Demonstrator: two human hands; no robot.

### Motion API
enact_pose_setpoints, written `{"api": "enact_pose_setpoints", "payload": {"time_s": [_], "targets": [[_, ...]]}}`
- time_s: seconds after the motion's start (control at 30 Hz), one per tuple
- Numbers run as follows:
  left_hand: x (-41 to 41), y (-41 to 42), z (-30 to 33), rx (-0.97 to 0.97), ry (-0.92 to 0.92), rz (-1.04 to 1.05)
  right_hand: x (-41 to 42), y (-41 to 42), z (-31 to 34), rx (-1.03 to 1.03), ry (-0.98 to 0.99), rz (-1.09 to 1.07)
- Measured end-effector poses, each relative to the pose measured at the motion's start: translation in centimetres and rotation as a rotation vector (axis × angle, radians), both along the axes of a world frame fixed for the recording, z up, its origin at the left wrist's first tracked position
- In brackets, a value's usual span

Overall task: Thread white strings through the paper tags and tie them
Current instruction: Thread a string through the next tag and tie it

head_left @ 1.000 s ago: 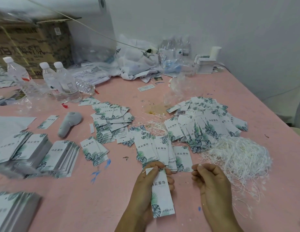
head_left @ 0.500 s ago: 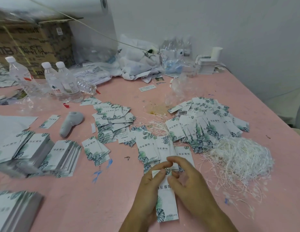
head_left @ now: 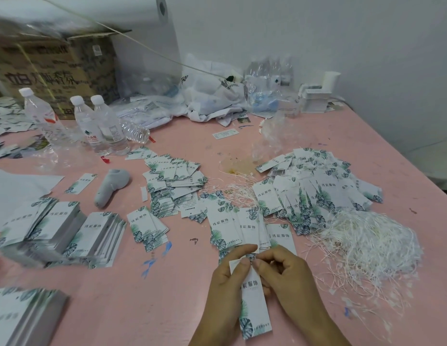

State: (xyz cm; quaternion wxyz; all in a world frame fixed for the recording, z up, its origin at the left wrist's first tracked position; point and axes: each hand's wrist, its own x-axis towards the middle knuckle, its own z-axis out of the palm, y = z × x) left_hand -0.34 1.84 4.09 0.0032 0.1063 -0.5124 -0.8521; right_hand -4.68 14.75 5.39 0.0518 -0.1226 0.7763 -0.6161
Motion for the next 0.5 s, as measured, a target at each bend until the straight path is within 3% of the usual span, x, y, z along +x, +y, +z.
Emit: {"api": "enact_pose_setpoints", "payload": {"time_s": [0.27, 0.5], "targets": [[0.03, 0.03, -0.45, 0.02, 0.035, -0.021, 0.48, 0.43, -0.76, 0.029, 0.142, -0.078], [-0.2, -0.02, -0.66, 0.065, 0.079, -0.004, 0.57, 0.89, -0.65, -0.04, 0.095, -0.106]]}}
